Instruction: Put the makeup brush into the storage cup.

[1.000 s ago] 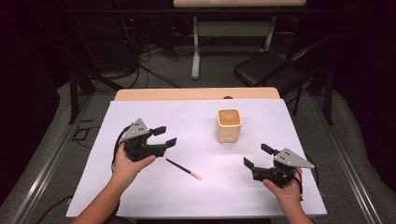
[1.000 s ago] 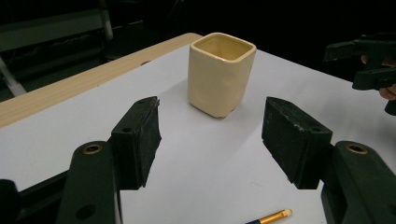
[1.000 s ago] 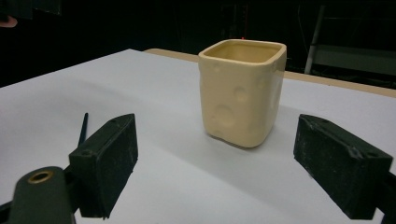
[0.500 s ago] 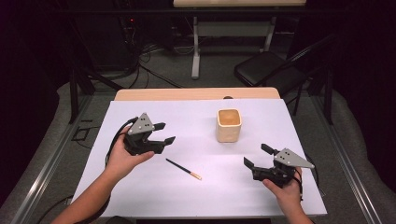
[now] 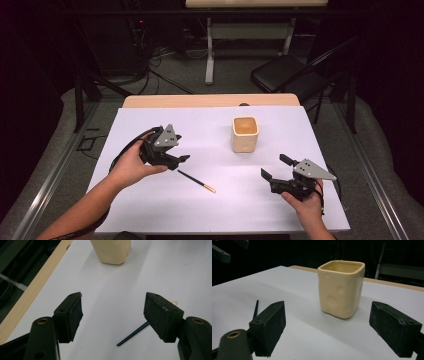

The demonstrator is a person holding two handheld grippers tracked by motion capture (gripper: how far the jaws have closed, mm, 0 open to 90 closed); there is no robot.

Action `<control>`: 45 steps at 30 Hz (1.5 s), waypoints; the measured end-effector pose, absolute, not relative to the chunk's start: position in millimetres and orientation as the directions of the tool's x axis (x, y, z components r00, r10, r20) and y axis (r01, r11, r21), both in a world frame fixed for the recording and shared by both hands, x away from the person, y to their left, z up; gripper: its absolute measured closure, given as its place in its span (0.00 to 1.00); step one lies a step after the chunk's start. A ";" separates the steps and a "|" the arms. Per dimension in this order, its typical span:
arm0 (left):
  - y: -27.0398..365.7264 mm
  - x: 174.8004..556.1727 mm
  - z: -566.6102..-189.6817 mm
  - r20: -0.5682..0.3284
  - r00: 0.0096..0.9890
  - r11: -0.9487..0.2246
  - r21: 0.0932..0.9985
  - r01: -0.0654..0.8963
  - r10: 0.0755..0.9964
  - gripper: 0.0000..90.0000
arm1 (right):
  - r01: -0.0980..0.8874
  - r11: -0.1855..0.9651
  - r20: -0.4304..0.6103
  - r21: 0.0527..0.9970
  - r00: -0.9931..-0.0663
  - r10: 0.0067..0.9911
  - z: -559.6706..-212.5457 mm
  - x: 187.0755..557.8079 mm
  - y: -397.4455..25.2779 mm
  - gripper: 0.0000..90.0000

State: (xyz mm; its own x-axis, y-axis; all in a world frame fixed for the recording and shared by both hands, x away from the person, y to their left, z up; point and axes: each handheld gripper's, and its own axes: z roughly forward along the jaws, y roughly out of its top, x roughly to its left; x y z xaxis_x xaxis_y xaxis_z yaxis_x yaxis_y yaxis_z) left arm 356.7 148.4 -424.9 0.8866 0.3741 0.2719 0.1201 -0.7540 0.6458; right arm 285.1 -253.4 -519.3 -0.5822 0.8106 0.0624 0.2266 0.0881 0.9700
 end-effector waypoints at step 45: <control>107.2 370.5 -442.6 0.276 0.961 -0.984 0.175 -0.024 0.026 0.35 | 0.227 0.099 0.057 0.969 -0.592 0.804 -520.0 284.9 -251.6 0.16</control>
